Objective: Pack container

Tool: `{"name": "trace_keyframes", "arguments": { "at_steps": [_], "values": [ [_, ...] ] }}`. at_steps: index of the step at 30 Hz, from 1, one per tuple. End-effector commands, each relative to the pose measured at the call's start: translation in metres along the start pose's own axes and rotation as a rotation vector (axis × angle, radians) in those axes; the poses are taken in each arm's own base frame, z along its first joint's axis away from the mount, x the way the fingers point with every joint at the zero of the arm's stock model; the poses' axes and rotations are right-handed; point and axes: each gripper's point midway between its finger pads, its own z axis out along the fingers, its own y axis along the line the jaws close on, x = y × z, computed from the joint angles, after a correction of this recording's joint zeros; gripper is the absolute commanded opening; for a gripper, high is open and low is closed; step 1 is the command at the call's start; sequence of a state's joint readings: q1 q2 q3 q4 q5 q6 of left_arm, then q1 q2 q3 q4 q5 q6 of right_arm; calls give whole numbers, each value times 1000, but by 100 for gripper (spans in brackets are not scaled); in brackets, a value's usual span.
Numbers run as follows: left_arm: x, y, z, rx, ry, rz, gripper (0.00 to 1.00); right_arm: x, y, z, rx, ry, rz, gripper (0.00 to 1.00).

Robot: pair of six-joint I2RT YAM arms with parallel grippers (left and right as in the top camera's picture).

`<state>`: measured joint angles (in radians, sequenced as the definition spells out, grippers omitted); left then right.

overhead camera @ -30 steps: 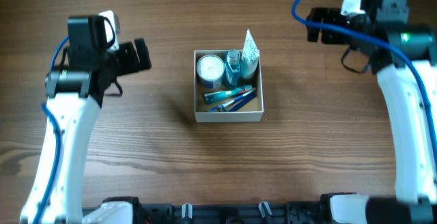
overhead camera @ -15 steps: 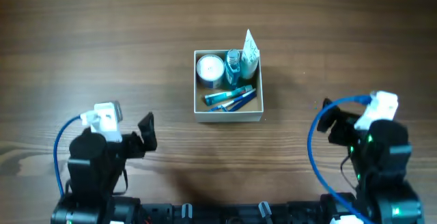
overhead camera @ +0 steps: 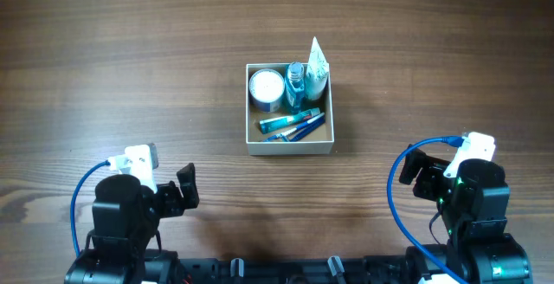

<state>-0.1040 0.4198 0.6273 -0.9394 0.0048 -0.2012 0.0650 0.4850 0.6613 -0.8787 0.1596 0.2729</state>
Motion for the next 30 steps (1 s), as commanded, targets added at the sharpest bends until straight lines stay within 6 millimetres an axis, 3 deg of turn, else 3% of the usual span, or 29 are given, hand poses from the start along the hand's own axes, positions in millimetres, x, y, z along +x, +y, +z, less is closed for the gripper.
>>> {"name": "trace_keyframes", "arguments": {
  "at_steps": [1,10,15,18,22,30],
  "values": [
    [3,2,2,-9,7,-13,100,0,-3,1,21,1,14,100],
    [3,2,2,-9,7,-13,100,-5,4,-24,-95,-193,42,100],
    [3,2,2,-9,7,-13,100,7,37,-8,-296,-382,-151,100],
    [3,2,2,-9,7,-13,100,-4,61,1,-381,-530,-332,100],
    [3,2,2,-9,7,-13,100,-18,61,18,-325,-765,-394,100],
    [3,2,2,-9,7,-13,100,-8,57,28,-306,-696,-394,100]
  ]
}}
